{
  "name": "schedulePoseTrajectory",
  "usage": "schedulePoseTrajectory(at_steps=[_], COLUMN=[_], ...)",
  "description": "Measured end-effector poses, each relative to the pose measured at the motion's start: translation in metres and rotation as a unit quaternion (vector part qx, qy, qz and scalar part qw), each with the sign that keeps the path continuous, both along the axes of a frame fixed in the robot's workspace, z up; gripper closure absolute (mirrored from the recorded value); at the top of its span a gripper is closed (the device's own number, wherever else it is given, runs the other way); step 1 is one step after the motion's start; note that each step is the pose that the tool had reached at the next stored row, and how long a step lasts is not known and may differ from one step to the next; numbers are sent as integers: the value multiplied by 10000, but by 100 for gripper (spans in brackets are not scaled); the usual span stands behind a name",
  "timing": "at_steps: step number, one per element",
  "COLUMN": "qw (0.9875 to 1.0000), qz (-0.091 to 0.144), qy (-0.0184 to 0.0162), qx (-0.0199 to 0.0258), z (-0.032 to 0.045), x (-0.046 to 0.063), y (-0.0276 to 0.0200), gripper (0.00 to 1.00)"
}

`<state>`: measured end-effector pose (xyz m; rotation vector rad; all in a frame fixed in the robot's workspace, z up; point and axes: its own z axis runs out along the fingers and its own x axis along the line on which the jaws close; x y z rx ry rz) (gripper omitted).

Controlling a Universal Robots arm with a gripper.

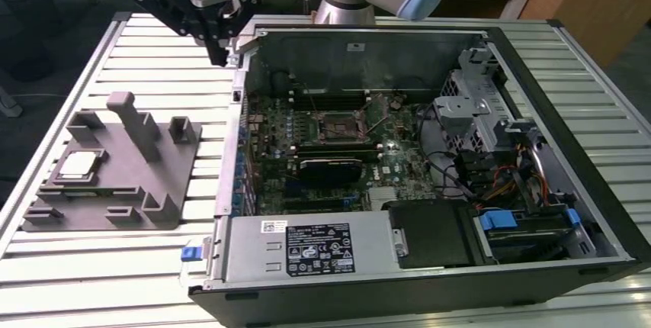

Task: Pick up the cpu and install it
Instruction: 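Reach for the cpu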

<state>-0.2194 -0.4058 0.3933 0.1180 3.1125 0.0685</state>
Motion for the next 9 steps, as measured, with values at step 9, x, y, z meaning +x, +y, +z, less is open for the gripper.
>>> schedulePoseTrajectory(at_steps=[9], qw=[10000], qz=[0], qy=[0], qx=[1], z=[-3], x=[-105], y=[-14], gripper=[89])
